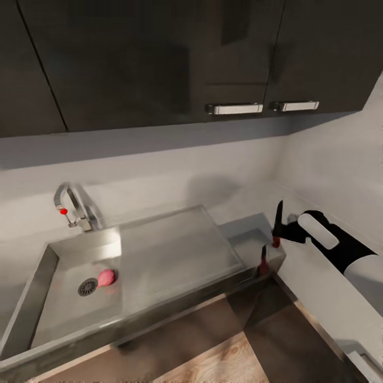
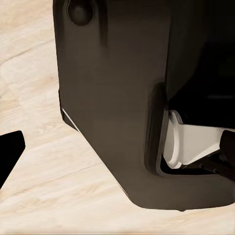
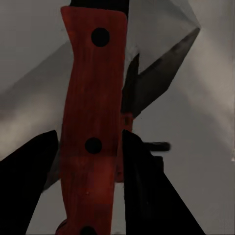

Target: In the kitchen, take the Vidalia onion out of the sink, dice it on the chopping board with the paring knife, put the diced onion into the bowl on the countertop, then place both the paring knife and the chopping board into the sink.

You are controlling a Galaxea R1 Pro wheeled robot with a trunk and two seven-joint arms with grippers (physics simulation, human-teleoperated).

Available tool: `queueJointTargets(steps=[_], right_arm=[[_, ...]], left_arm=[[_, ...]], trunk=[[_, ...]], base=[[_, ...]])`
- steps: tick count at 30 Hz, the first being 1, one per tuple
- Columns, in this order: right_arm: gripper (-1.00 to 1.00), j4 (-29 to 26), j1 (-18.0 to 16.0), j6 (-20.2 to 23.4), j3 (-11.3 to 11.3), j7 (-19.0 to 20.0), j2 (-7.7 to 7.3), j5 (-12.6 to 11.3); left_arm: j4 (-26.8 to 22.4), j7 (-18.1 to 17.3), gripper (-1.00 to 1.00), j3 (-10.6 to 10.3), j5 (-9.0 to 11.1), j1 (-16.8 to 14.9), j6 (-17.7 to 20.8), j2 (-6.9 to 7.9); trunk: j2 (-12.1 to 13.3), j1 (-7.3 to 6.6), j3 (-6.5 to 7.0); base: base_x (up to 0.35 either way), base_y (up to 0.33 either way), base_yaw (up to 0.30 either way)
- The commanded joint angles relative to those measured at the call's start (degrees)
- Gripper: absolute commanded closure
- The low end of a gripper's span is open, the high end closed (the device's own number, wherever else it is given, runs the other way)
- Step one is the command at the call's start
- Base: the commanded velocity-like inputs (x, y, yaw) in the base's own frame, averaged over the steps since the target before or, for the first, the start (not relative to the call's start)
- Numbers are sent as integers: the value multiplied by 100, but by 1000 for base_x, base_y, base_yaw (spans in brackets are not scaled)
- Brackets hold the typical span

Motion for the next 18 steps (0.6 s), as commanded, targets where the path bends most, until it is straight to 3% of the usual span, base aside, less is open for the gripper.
queueJointTargets(steps=[1, 4, 5, 8, 10, 11, 18], right_arm=[[100, -89, -8, -171, 63, -56, -8, -11], [100, -207, -8, -728, 414, -51, -29, 162], [100, -247, -8, -1205, 732, -33, -49, 277], [100, -285, -8, -1766, 1170, 83, -75, 464], [100, -418, -8, -2032, 1412, 222, -97, 688], [100, -823, -8, -2161, 1521, 331, -131, 936], [100, -2127, -8, -2217, 1626, 383, -244, 1477]], left_arm=[[-2, 3, -100, 4, 4, -3, -15, -1], [-2, 3, -100, 5, 5, -2, -16, -1], [-2, 3, -100, 4, 4, 0, -19, -1], [-2, 3, -100, 4, 3, -2, -23, -1], [-4, 3, -100, 5, 3, -2, -28, 1], [-8, 3, -100, 6, 4, -2, -32, 6], [-11, -2, -100, 0, 1, 1, -35, 30]], trunk=[[-10, 3, -12], [-10, 3, -12], [-10, 3, -12], [-10, 3, -12], [-10, 3, -12], [-10, 3, -12], [-10, 3, -12]], base=[[-88, 40, 0], [-32, 15, 0], [-9, 4, 0], [-5, 2, 0], [-2, 1, 0], [0, 0, 0], [0, 0, 0]])
